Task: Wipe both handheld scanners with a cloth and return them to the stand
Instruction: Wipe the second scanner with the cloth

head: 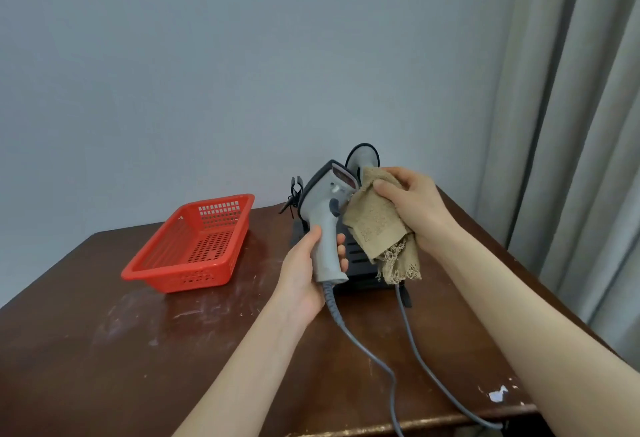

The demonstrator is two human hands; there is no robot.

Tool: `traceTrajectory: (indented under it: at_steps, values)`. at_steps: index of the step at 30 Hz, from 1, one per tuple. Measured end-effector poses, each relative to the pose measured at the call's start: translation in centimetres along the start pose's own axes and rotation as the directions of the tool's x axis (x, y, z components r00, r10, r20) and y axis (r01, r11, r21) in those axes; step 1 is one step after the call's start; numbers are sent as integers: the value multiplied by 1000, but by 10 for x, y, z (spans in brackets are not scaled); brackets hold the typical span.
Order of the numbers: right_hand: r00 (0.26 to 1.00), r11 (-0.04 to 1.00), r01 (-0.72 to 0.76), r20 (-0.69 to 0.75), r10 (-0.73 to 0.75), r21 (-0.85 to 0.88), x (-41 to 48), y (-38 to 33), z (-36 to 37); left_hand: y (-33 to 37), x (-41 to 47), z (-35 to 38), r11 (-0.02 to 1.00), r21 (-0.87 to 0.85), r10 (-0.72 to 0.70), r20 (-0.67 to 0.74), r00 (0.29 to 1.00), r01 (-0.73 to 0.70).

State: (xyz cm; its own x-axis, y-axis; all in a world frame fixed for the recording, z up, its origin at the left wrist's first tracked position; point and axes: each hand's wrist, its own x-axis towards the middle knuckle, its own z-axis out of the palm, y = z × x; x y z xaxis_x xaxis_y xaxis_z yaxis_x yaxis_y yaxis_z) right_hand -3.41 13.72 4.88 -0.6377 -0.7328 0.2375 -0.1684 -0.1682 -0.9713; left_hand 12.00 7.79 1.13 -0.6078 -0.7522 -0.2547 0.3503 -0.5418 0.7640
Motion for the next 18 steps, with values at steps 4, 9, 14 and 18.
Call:
traceTrajectory:
  at_steps: [4,9,14,18]
  values:
    - [998,1000,15,55,-15,6,-1,-3,5,-1,0,9,997,53,-70,108,992,65]
    - [996,999,29,91,-26,-32,-4,-7,-3,4,6,24,990,117,-92,69,993,83]
    - [991,979,132,32,-129,-154,-2,-14,-15,-2,16,26,989,91,-125,61,990,119]
    - [956,883,267,-11,-293,-385,-2,-24,-23,-7,22,25,988,79,-140,108,984,132]
